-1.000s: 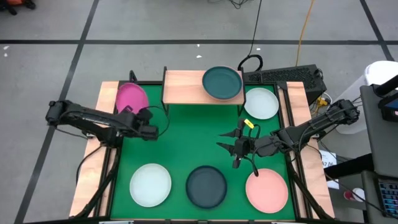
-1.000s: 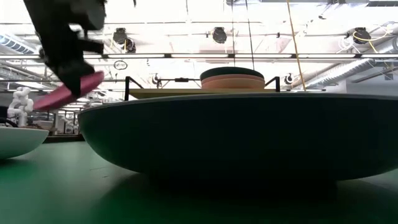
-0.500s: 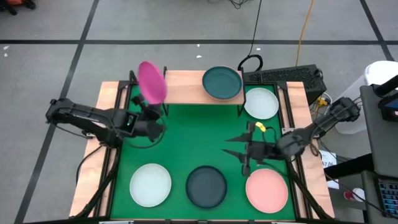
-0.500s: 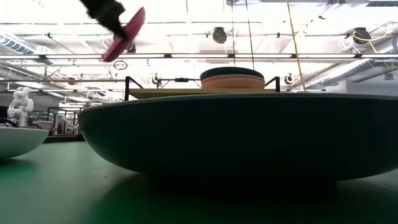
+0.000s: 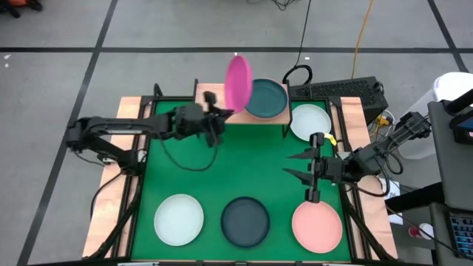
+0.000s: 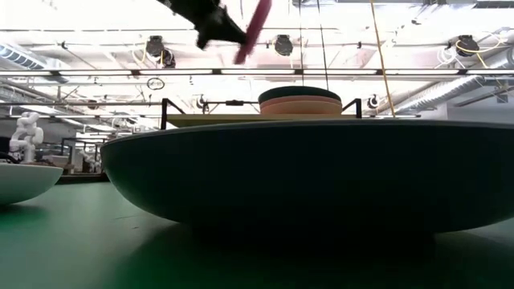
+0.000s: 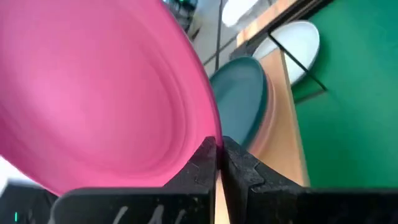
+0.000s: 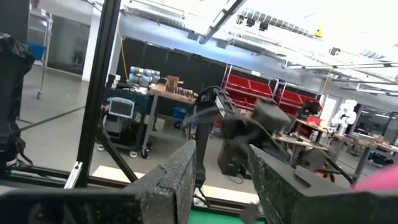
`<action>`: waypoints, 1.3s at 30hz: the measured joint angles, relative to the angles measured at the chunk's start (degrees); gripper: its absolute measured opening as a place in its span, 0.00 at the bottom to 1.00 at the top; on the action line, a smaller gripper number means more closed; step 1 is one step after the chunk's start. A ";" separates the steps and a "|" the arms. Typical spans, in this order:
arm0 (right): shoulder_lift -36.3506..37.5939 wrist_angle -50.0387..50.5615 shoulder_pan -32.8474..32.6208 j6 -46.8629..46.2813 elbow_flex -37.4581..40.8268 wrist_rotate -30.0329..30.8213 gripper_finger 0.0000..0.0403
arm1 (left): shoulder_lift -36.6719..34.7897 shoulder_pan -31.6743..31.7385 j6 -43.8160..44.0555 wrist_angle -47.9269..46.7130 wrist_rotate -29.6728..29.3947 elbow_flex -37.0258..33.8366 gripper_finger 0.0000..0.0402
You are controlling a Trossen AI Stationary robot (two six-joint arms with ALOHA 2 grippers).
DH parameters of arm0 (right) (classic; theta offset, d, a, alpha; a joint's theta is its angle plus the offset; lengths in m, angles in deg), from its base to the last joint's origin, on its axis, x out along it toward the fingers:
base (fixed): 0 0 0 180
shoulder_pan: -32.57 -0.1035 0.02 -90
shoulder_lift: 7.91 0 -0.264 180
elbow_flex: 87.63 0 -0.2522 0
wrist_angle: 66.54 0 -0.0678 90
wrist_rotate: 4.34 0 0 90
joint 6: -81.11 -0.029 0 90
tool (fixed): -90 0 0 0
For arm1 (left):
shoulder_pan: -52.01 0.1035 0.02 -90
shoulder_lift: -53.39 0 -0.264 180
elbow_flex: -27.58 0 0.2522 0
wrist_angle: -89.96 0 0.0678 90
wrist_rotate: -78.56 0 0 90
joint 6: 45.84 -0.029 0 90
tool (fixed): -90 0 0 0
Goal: Place and stack plates onto a shelf
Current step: Stack the pink plate on the dark green plate on the shelf
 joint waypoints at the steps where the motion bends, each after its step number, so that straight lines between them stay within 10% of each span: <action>1: 0.00 0.03 -0.02 0.00 0.02 -0.02 0.33 | 1.21 0.97 -1.26 0.97 1.45 0.00 0.02; 19: -0.22 2.62 0.04 1.83 0.02 0.02 0.33 | 23.01 6.18 -5.54 -24.79 10.50 28.32 0.02; 39: -0.22 6.17 0.04 4.44 0.02 0.46 0.33 | 24.19 6.57 -3.34 -26.26 0.25 29.38 0.26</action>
